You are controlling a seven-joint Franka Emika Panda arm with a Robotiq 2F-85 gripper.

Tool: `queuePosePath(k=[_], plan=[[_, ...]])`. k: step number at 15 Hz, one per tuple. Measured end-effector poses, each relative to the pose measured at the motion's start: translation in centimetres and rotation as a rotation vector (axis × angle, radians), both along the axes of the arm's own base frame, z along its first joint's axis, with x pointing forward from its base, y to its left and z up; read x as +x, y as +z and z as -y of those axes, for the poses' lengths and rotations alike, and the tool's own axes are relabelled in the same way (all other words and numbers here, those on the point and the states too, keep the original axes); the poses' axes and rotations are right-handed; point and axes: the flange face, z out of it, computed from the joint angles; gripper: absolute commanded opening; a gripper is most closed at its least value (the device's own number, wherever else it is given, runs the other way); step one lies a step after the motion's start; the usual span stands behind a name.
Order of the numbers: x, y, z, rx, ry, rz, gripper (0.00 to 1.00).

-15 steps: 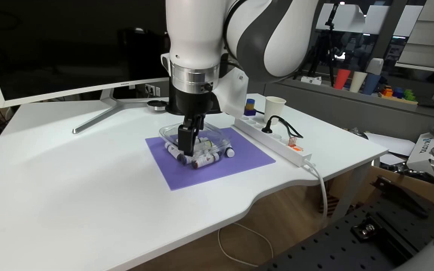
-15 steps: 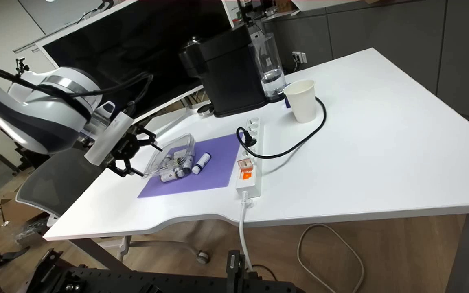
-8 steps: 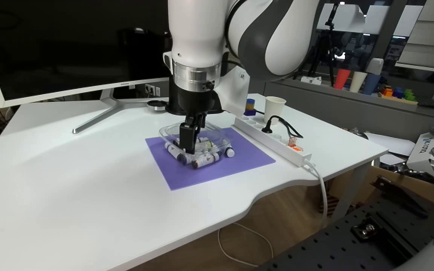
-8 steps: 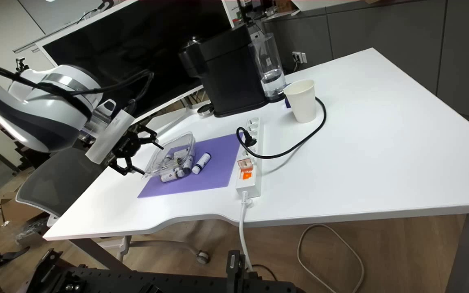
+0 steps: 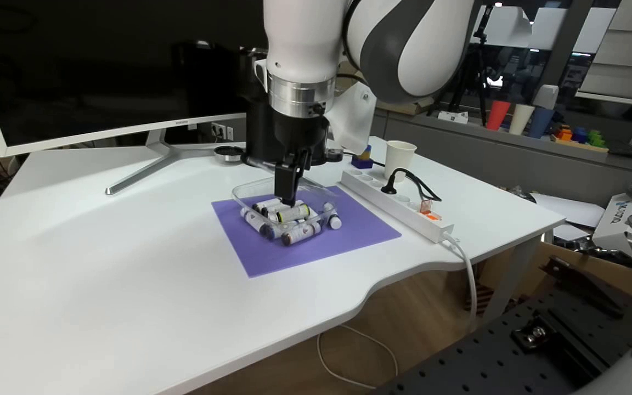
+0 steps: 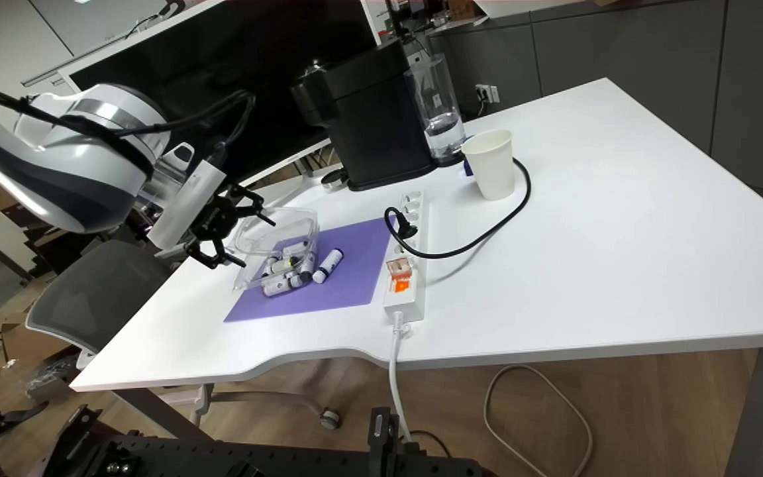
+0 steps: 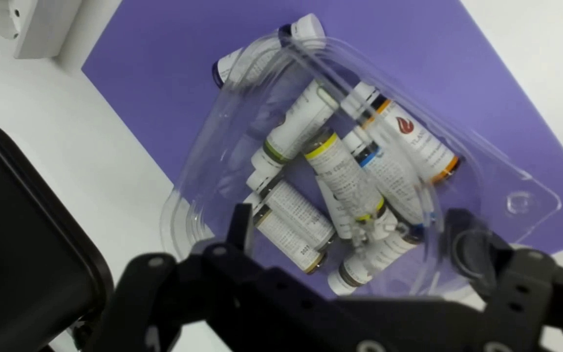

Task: Open the lid of the clear container

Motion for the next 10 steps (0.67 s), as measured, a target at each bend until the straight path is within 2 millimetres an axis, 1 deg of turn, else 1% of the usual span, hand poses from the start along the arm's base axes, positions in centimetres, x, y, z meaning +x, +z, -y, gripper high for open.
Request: queuePosePath(k=[6, 10], plan=[[0.3, 0.3, 1.6, -0.008, -0.034, 0.013, 1.00], [0.7, 1.5, 2.7, -0.010, -0.063, 0.050, 1.00]])
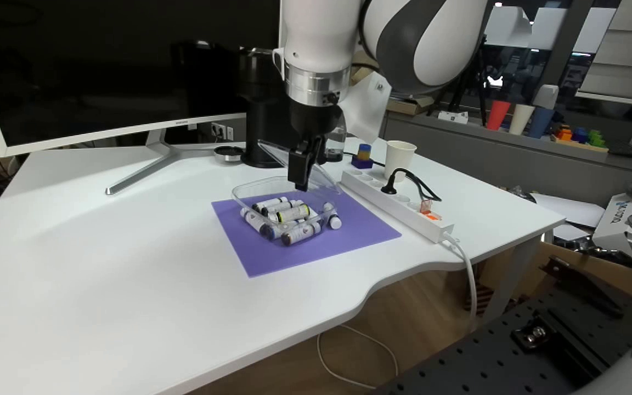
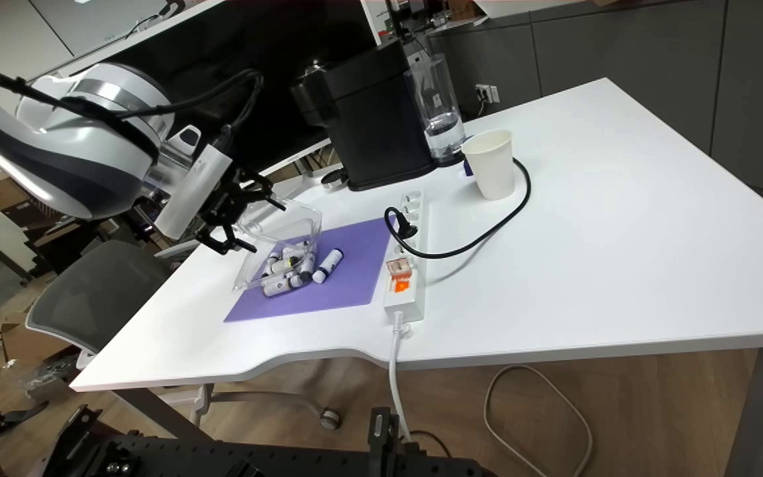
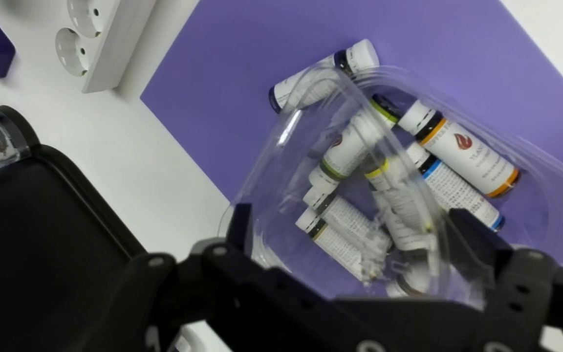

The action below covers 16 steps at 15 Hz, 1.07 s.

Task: Open the lid of the clear container

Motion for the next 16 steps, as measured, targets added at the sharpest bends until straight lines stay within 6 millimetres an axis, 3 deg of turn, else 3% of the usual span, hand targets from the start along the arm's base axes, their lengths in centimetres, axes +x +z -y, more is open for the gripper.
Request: queuePosePath(k=[11, 16], plan=[[1.2, 8.0, 5.5, 0.002, -0.146, 0.227, 1.00], [1.1, 9.8, 9.4, 0.007, -0.263, 0.285, 1.00]])
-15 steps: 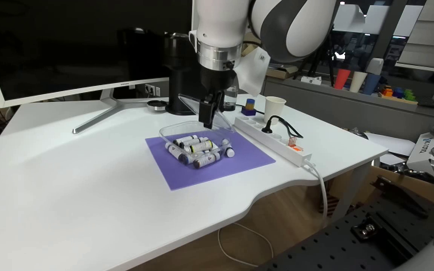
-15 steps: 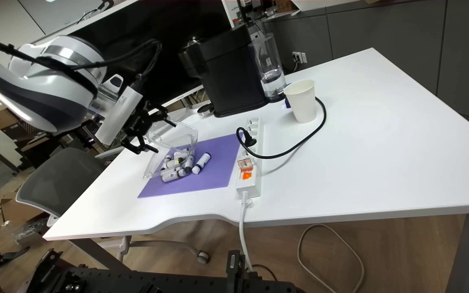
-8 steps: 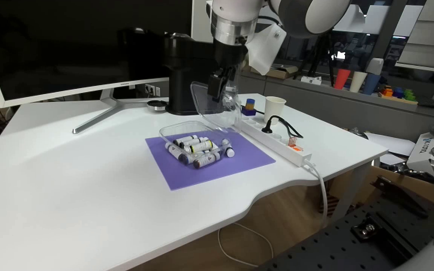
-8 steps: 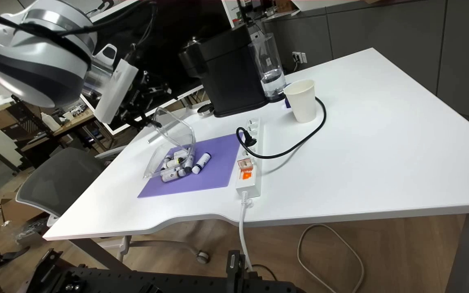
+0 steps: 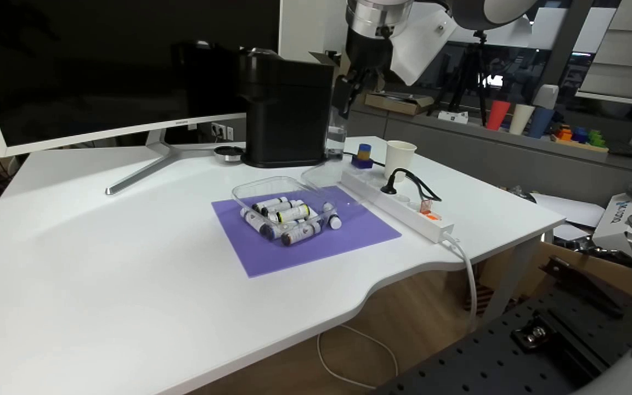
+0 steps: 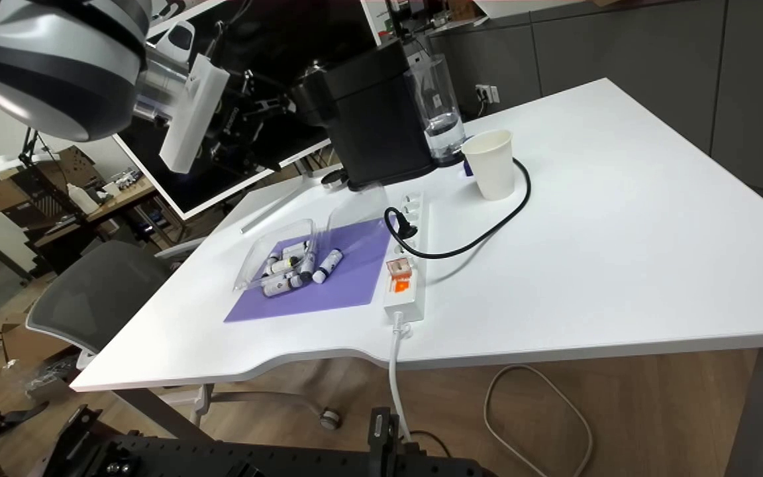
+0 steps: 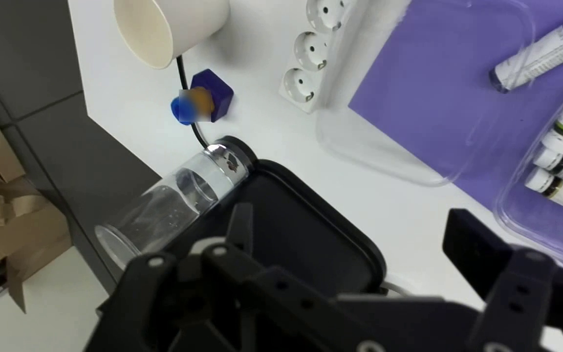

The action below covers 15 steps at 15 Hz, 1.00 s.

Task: Open the lid of the clear container

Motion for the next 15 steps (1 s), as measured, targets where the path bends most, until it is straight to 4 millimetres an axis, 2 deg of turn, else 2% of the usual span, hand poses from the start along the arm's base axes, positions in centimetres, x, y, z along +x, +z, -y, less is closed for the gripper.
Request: queuePosePath(k=[3, 6, 15], plan=[[-0.2, 0.0, 1.8, 0.022, -0.064, 0.008, 1.00], [-0.6, -0.3, 2.6, 0.077, -0.146, 0.004, 1.00], [-2.3, -0.2, 2.1, 0.229, -0.272, -0.013, 1.00]])
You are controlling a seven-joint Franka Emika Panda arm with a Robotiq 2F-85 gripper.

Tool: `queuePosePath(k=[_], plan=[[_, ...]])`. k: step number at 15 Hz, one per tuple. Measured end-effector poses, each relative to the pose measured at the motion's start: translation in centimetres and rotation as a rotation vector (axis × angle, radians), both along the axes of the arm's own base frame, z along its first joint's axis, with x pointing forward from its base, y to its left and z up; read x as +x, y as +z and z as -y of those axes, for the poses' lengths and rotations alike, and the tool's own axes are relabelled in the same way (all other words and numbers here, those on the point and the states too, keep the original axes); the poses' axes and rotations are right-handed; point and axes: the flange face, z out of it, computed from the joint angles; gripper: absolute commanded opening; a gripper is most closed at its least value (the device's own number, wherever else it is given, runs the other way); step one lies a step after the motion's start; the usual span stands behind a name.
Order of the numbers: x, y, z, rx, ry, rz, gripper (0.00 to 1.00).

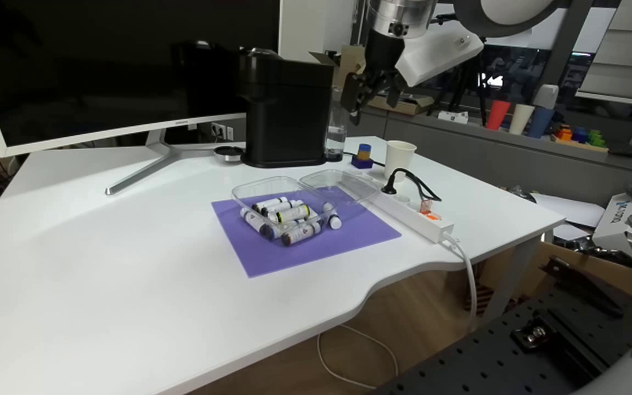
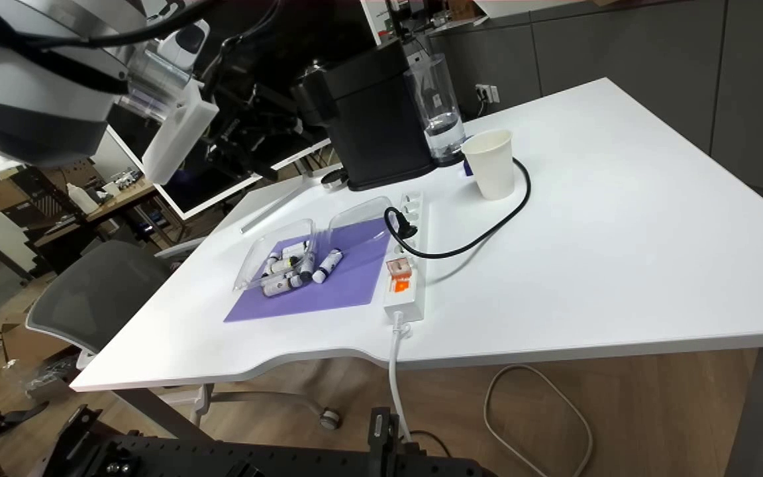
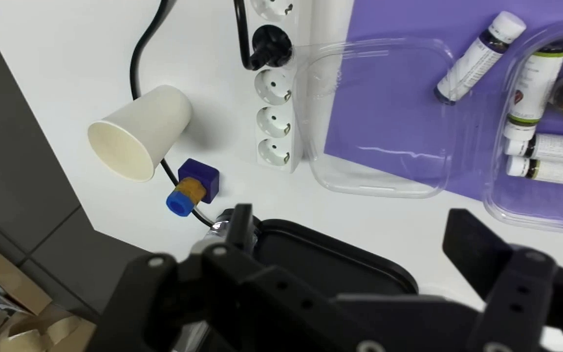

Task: Open the lid of the clear container

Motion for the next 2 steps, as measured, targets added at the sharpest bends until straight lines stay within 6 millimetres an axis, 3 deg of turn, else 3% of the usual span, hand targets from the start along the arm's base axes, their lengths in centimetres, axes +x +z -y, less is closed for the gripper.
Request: queuePosePath(k=[2], plan=[[-0.44, 0.17, -0.20, 0.023, -0.001, -0.002, 1.00]])
